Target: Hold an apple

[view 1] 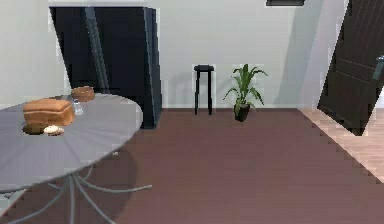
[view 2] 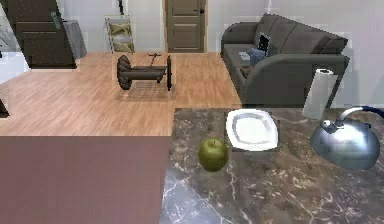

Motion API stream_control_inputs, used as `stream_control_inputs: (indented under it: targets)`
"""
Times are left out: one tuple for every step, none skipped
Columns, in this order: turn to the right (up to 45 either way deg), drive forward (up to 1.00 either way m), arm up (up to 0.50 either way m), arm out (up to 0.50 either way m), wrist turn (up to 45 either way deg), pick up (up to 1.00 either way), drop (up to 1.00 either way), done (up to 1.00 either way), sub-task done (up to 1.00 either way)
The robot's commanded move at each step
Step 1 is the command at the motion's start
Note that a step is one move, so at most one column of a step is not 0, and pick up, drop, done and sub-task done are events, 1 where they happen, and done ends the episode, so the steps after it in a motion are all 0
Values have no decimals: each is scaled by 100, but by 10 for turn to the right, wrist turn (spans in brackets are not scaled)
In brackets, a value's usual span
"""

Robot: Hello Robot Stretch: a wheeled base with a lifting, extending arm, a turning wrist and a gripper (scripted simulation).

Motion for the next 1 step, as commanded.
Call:
stream_control_inputs:
  targets:
    - [0,0,50,0,0,0,0,0,0]
